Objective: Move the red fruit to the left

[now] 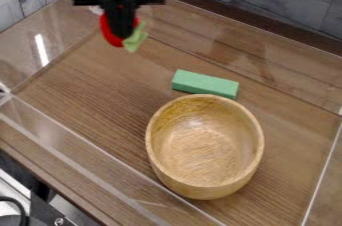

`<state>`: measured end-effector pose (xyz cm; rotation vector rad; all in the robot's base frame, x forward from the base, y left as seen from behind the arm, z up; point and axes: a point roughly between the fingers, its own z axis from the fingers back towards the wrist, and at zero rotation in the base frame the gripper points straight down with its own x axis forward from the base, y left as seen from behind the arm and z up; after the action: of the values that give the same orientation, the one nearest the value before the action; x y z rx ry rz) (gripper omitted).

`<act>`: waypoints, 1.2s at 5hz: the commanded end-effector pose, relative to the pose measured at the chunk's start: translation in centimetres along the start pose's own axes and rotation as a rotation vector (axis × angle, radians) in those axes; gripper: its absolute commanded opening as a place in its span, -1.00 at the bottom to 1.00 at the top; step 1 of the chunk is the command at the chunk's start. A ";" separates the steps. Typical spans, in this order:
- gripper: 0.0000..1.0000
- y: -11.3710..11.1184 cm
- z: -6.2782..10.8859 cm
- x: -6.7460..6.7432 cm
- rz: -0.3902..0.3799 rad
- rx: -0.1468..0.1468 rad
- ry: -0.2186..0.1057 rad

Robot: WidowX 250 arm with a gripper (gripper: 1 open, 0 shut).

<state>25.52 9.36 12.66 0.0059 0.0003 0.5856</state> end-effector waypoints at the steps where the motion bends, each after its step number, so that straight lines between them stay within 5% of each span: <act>1: -1.00 1.1 0.8 0.4 -0.020 -0.003 -0.065; 6: -1.00 2.8 -3.5 1.2 -0.137 0.014 -0.076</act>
<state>24.73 11.79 8.38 0.0295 -0.0365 0.4449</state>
